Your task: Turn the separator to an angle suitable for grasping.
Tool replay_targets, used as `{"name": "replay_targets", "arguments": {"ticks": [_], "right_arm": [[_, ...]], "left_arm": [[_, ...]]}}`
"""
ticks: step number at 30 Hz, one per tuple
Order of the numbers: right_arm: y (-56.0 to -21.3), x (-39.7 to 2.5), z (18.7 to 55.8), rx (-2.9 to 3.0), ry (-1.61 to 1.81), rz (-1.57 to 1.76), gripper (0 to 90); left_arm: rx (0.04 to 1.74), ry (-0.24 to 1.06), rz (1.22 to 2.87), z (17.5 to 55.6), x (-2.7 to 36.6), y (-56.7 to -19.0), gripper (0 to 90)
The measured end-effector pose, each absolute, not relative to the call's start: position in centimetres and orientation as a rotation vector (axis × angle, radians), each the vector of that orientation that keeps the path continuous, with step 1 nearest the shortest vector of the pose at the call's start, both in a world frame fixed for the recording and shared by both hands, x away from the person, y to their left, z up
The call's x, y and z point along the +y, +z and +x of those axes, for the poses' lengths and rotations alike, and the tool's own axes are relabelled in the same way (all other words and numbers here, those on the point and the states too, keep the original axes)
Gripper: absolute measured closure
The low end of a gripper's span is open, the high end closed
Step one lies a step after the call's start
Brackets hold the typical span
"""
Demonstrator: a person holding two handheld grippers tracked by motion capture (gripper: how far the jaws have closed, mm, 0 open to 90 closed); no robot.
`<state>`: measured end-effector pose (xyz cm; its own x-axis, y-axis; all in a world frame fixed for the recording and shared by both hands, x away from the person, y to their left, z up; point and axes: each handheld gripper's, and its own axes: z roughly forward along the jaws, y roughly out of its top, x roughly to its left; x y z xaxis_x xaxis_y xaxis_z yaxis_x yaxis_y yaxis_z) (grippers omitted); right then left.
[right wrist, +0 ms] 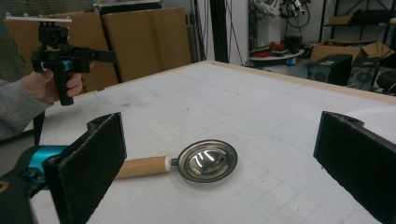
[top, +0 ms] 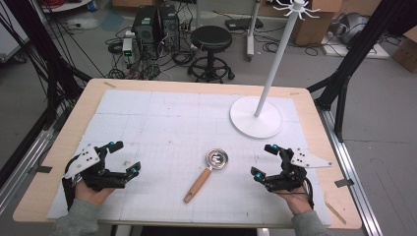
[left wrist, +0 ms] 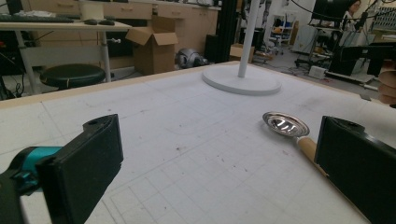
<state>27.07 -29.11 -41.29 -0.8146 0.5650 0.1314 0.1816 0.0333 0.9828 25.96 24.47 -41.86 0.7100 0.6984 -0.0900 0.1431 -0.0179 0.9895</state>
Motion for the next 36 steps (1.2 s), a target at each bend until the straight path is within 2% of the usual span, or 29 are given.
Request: {"name": "replay_targets", "arguments": {"ticks": [4, 6, 8, 10, 11, 12, 14, 15, 16, 17, 18, 20, 21, 24, 27, 29, 30, 36], "right_arm": [[-41.2, -29.0, 27.0, 2.034, 1.844, 0.733, 7.2], [-41.1, -29.0, 26.9, 2.060, 1.857, 0.719, 18.4], [-41.0, -29.0, 26.9, 2.065, 1.852, 0.705, 19.0], [-41.0, -28.8, 26.9, 2.105, 1.857, 0.700, 30.4], [-41.0, -28.8, 26.9, 2.105, 1.857, 0.700, 30.4], [-40.9, -28.6, 26.8, 2.128, 1.845, 0.679, 38.4], [-40.9, -28.5, 26.8, 2.138, 1.842, 0.686, 41.2], [-40.8, -28.4, 26.8, 2.142, 1.844, 0.688, 45.7], [-40.7, -28.3, 26.7, 2.159, 1.841, 0.701, 54.0], [-40.7, -28.3, 26.7, 2.159, 1.841, 0.701, 54.0], [-40.5, -28.1, 26.7, 2.162, 1.844, 0.706, 60.8], [-40.4, -28.0, 26.7, 2.172, 1.846, 0.724, 63.7], [-40.3, -27.8, 26.8, 2.187, 1.840, 0.739, 69.7], [-40.2, -27.5, 26.9, 2.206, 1.836, 0.752, 73.5], [-40.1, -26.7, 27.2, 2.251, 1.801, 0.753, 83.1], [-40.1, -26.6, 27.2, 2.254, 1.794, 0.752, 85.0], [-40.1, -26.2, 27.4, 2.266, 1.784, 0.752, 89.6], [-40.2, -25.1, 27.9, 2.296, 1.730, 0.772, 89.9]], "left_arm": [[0.712, 0.507, 1.561, 26.0, 24.3, -41.9, 1.7], [0.706, 0.510, 1.565, 25.9, 24.3, -41.9, 1.7], [0.707, 0.509, 1.566, 25.9, 24.3, -41.9, 1.7], [0.711, 0.509, 1.562, 25.9, 24.3, -41.9, 1.7], [0.711, 0.509, 1.562, 25.9, 24.3, -41.9, 1.7], [0.712, 0.509, 1.560, 25.9, 24.3, -41.9, 1.7], [0.711, 0.508, 1.561, 25.9, 24.4, -41.9, 1.7], [0.710, 0.509, 1.566, 25.9, 24.4, -42.0, 1.7], [0.710, 0.509, 1.567, 25.9, 24.4, -42.0, 1.7], [0.712, 0.509, 1.567, 25.9, 24.3, -42.0, 1.7], [0.712, 0.509, 1.567, 25.9, 24.3, -42.0, 1.7], [0.713, 0.510, 1.566, 25.9, 24.3, -42.0, 1.7], [0.713, 0.509, 1.567, 25.9, 24.4, -42.0, 1.7], [0.714, 0.508, 1.571, 25.8, 24.5, -42.1, 1.7], [0.718, 0.507, 1.570, 25.7, 24.5, -42.1, 1.7], [0.716, 0.508, 1.570, 25.6, 24.6, -42.1, 1.7], [0.718, 0.510, 1.566, 25.6, 24.6, -42.1, 1.7], [0.723, 0.511, 1.566, 25.5, 24.8, -42.3, 1.7]]}}
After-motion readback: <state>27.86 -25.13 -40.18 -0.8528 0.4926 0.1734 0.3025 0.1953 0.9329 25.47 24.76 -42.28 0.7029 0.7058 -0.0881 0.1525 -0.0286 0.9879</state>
